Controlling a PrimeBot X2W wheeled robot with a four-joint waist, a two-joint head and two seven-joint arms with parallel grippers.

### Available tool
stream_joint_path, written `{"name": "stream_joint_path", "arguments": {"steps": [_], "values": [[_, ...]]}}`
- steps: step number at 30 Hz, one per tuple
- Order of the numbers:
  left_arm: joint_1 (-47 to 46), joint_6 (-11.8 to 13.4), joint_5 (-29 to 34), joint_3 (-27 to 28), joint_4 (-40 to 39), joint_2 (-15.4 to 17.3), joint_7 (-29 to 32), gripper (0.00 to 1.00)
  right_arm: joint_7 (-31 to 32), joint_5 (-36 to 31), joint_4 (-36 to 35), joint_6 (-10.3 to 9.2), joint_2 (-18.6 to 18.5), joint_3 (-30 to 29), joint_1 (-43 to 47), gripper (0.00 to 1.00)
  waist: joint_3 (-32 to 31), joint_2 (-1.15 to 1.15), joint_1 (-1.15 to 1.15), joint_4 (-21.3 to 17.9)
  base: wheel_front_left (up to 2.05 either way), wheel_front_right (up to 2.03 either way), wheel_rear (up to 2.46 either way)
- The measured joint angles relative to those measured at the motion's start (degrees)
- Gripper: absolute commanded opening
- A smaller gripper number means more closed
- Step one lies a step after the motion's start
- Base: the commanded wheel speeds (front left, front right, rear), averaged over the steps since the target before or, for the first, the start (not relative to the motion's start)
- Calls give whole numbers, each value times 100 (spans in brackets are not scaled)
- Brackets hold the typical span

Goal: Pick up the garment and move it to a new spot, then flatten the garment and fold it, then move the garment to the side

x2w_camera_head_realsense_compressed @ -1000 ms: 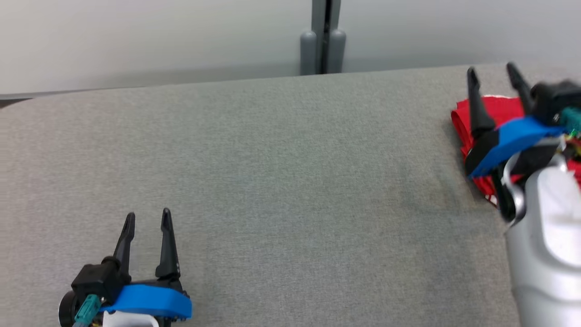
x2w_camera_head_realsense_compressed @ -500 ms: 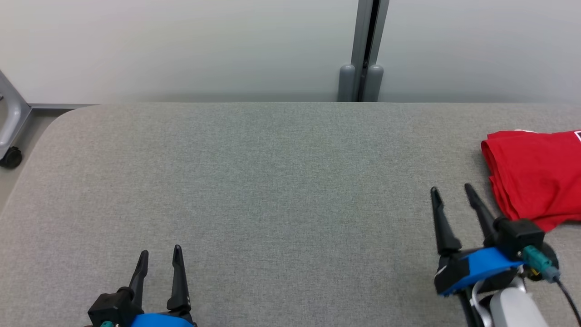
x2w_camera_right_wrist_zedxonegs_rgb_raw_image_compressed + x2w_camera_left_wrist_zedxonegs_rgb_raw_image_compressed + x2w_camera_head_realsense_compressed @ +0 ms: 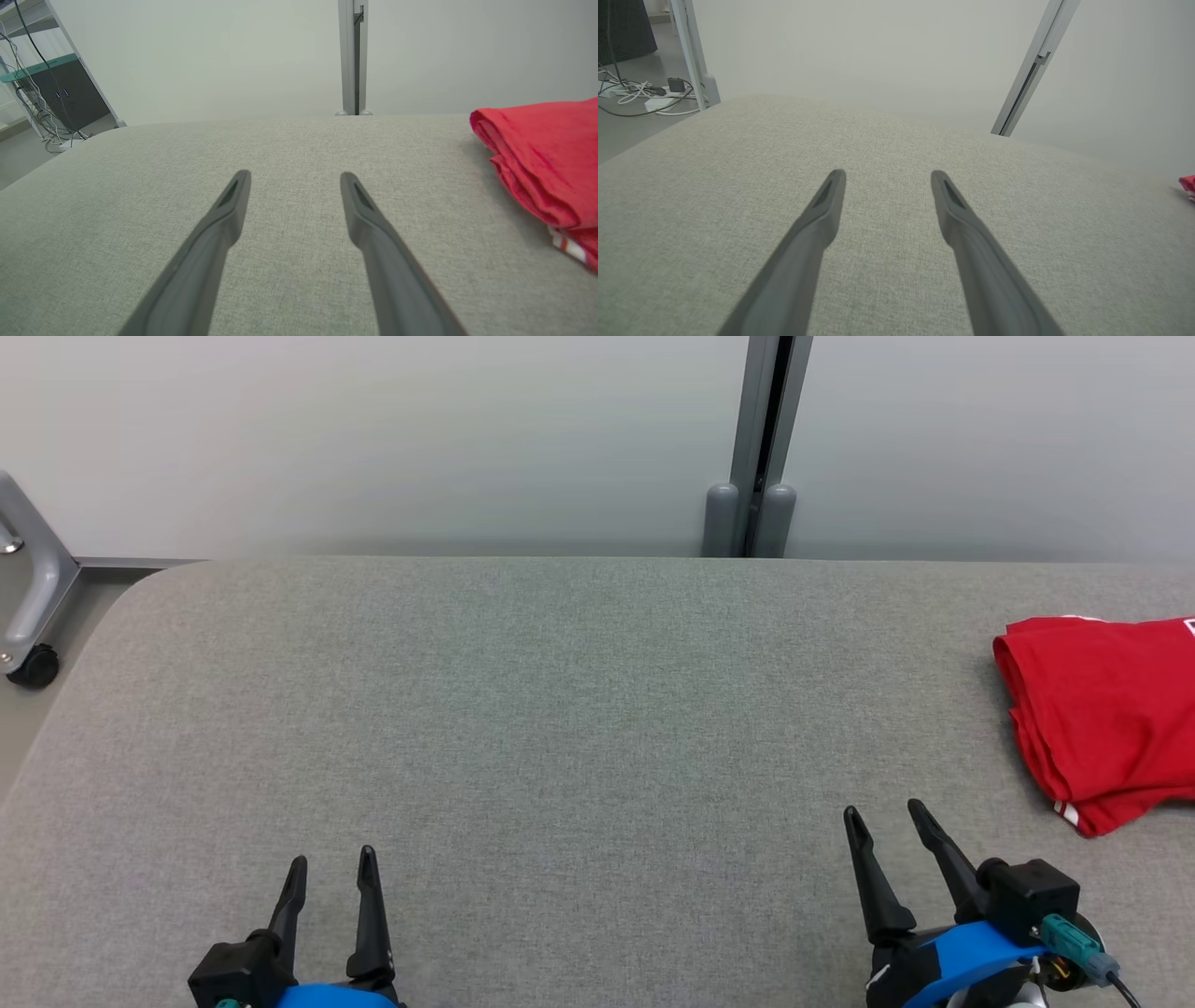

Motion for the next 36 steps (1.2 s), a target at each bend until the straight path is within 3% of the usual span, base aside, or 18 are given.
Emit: {"name": "stream_joint_path", "arguments": {"steps": [18, 19, 25, 36], "values": [[0, 26, -93, -92, 178, 64, 114, 100, -132, 21, 74, 0, -1, -41, -9, 100, -53, 0, 0, -83, 0, 0, 0], [0, 25, -101, -94, 177, 64, 113, 0, -137, 27, 76, 0, -1, -43, -9, 0, -57, 0, 0, -87, 0, 0, 0], [91, 25, -152, -121, 415, -24, 129, 0, -91, 66, 325, 0, 7, -44, 84, 0, -61, 0, 0, -93, 0, 0, 0], [71, -115, -1150, 116, 381, -70, 427, 0, 186, 1240, 265, 0, 9, -182, 96, 0, -81, 0, 0, -127, 0, 0, 0]]}}
